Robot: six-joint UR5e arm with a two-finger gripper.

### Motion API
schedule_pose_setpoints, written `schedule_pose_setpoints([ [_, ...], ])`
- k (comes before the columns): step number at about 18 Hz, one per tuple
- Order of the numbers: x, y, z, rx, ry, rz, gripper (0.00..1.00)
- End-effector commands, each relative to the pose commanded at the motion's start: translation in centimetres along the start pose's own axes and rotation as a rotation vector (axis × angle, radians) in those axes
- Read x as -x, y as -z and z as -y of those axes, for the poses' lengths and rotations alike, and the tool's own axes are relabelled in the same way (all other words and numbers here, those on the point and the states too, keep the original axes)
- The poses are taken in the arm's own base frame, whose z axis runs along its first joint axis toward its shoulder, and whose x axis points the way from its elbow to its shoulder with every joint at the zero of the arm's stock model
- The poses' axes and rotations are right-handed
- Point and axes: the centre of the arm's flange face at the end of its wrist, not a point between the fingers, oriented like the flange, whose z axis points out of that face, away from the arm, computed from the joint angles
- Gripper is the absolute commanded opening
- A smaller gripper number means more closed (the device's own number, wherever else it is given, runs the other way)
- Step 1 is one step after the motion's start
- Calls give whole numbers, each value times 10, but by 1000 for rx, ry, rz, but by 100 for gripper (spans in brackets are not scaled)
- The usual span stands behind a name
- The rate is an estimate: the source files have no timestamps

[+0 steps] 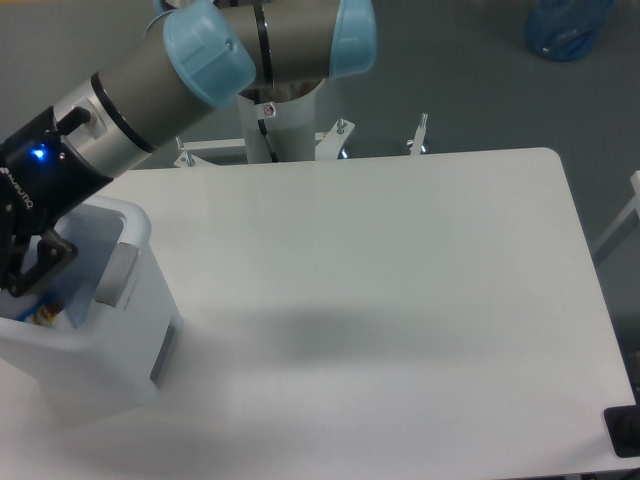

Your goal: Place the trash in the trash can

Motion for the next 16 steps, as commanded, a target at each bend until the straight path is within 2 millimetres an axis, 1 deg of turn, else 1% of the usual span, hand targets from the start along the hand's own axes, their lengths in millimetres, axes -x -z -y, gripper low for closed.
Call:
schedule_pose_setpoints([
  [2,32,29,-6,-17,33,59,100],
  [3,52,45,-12,-27,54,87,100],
  [4,75,60,-22,-32,74,114,100],
  [5,99,77,-38,-35,84,143,100],
  [6,117,94,-54,-37,78,171,100],
  [8,148,123,-90,-31,51,214,100],
  [10,171,145,-123,-9,62,261,100],
  [11,180,149,-137,35,59,303,100],
  [13,201,162,-165,190,17,427,100],
  [14,209,169,-175,270,-5,485,100],
  [16,220,175,-190,408,-47,558,100],
])
